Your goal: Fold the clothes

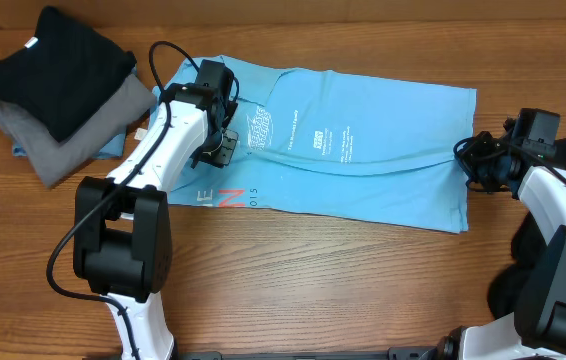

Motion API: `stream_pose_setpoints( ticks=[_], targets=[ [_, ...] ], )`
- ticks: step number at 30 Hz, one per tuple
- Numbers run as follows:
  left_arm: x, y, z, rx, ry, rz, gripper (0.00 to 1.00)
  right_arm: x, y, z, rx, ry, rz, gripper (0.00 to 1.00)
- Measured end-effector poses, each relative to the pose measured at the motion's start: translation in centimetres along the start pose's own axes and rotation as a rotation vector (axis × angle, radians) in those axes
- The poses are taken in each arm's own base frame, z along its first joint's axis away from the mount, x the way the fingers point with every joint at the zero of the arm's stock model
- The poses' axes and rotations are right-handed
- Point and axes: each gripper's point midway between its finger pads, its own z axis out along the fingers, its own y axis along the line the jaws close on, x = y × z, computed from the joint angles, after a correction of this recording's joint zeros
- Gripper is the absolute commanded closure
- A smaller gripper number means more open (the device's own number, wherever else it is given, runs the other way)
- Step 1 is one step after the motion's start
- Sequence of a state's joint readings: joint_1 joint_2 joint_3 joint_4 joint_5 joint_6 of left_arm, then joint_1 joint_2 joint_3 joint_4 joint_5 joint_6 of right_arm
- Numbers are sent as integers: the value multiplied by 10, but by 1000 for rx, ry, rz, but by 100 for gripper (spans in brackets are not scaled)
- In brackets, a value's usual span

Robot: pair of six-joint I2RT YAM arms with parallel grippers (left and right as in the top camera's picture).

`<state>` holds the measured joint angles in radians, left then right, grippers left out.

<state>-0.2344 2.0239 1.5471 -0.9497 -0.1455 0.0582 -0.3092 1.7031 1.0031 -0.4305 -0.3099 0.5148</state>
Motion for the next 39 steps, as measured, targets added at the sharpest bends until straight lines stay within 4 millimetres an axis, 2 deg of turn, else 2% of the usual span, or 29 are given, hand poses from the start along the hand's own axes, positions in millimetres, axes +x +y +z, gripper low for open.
stream_pose_setpoints(
  ticks=[2,5,10,14,16,20,23,25,30,31,32,33,34,37,39],
  targets=[
    [0,0,0,1,0,-4,43,0,0,0,2,2,8,86],
    [0,-1,0,3,0,-7,34,2,-2,0,7,8,17,83],
    [-10,-2,0,15,-41,4,28,9,-7,-1,27,36,34,82],
    [-19,-12,2,66,-75,40,28,15,-12,-1,45,61,41,82],
    [-21,-15,8,82,-77,57,32,19,-14,-2,54,75,44,82],
    [-18,-18,35,79,-37,83,46,27,-19,-3,74,108,44,82],
    [-17,-16,45,57,-21,81,74,31,-21,-3,83,125,30,82],
    [-18,-13,45,37,-22,78,83,32,-22,-4,86,131,26,82],
    [-16,-3,45,-21,-9,59,87,33,-22,-4,87,133,15,82],
    [-16,-2,44,-26,-6,56,82,33,-22,-4,86,133,14,82],
    [-17,-1,43,-32,-6,54,68,33,-22,-4,86,132,13,82],
    [-18,0,41,-36,-9,52,46,33,-22,-4,86,132,13,82],
    [-20,1,40,-41,-13,51,34,33,-22,-4,86,132,14,82],
    [-27,5,34,-57,-30,42,32,33,-22,-4,86,133,13,81],
    [-23,7,33,-64,-12,44,31,33,-23,-4,88,136,8,81]
  ],
)
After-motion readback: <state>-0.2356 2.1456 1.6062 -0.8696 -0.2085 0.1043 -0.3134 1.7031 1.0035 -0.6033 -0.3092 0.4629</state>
